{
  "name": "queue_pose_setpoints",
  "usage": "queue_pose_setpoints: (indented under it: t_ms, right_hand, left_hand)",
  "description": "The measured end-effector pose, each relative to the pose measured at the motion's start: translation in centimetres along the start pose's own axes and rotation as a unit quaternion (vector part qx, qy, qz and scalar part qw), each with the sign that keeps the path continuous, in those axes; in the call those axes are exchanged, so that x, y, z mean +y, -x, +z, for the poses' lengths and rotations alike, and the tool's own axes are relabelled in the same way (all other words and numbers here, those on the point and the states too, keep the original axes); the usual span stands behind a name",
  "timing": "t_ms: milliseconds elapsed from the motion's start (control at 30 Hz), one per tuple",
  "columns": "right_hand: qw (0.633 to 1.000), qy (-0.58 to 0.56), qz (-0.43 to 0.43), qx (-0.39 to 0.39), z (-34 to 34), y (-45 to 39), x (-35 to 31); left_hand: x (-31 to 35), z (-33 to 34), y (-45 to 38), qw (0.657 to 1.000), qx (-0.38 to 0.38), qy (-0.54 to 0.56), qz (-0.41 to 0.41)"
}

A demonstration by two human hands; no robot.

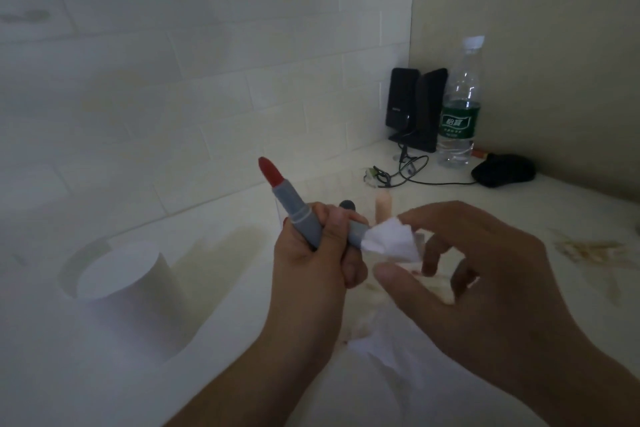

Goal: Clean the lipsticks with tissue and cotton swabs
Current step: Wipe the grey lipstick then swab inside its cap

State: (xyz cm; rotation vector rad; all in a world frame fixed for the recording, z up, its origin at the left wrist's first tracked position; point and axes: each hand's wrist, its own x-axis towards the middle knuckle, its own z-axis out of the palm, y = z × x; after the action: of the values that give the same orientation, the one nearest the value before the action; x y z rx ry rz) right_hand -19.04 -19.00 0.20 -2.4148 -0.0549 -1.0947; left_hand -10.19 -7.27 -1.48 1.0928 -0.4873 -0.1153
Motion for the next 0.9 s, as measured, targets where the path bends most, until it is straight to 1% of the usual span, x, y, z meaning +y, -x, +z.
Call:
queue_pose_setpoints:
  t_ms: [100,167,233,267,333,400,433,467,500,533,567,600,633,667,700,733,767,800,833,900]
  right_hand:
    - [0.995,0.084,-0.054,0.025,1.1,0.3,0.7]
    - [0.995,0.09,-0.045,0.026,1.5,0.3,0.7]
    - [0.998,0.062,-0.019,0.028,1.5,0.3,0.4]
    - [0.999,0.038,0.004,0.031,1.4,0.3,0.1]
    - [0.995,-0.044,0.086,0.023,1.2,0.1,-0.7]
    - [0.97,-0.156,0.188,0.003,1.2,-0.4,-1.4]
    - [0.944,-0.227,0.24,-0.01,1.0,-0.7,-1.4]
    - [0.897,-0.319,0.306,-0.026,0.9,-0.8,-1.2]
    - [0.819,-0.427,0.378,-0.055,0.9,-0.9,-0.9]
    - [0.726,-0.523,0.439,-0.085,0.9,-1.0,-0.8]
    - [0.651,-0.577,0.482,-0.103,0.8,-1.1,-0.7]
    - [0.622,-0.597,0.495,-0.11,0.7,-1.1,-0.6]
    - [0.641,-0.586,0.484,-0.109,0.8,-1.1,-0.4]
    - [0.706,-0.543,0.444,-0.102,0.8,-0.9,-0.3]
    - [0.801,-0.458,0.376,-0.085,0.8,-0.6,-0.3]
    - [0.895,-0.338,0.284,-0.058,0.6,-0.5,-0.5]
    - [0.96,-0.21,0.185,-0.032,0.5,-0.3,-0.5]
    - [0.987,-0.119,0.105,-0.014,0.5,-0.2,-0.3]
    - [0.995,-0.073,0.062,-0.005,0.4,-0.1,-0.2]
    - [1.0,-0.024,0.016,0.007,0.5,-0.1,0.3]
  left_hand:
    - [-0.3,0.2,0.1,1.0,0.0,-0.021,0.004]
    - [-0.6,0.4,0.3,1.0,-0.002,-0.012,-0.011]
    - [-0.7,0.5,0.6,1.0,-0.011,0.017,-0.021]
    - [-0.7,0.6,0.8,0.999,-0.015,0.032,-0.028]
    - [-0.7,0.6,1.0,0.998,-0.027,0.047,-0.044]
    - [-1.0,0.7,1.2,0.998,-0.031,0.037,-0.047]
    - [-1.1,0.6,1.2,0.998,-0.028,0.029,-0.043]
    - [-1.2,0.6,1.3,0.999,-0.026,0.019,-0.036]
    - [-1.2,0.7,1.4,0.999,-0.027,0.003,-0.026]
    - [-1.2,0.7,1.4,0.999,-0.03,-0.013,-0.019]
    - [-1.1,0.8,1.4,0.999,-0.036,-0.026,-0.017]
    - [-1.1,0.9,1.3,0.998,-0.041,-0.032,-0.019]
    - [-1.0,1.0,1.2,0.998,-0.041,-0.028,-0.026]
    - [-1.0,1.0,1.0,0.999,-0.034,-0.017,-0.036]
    - [-0.9,0.9,0.8,0.999,-0.023,-0.004,-0.043]
    - [-0.9,0.8,0.6,0.999,-0.012,0.005,-0.045]
    - [-0.8,0.6,0.4,0.999,-0.004,0.004,-0.037]
    - [-0.6,0.4,0.3,1.0,-0.003,-0.002,-0.026]
    - [-0.4,0.3,0.2,1.0,-0.007,-0.009,-0.016]
    - [-0.4,0.3,0.2,1.0,-0.017,-0.016,-0.009]
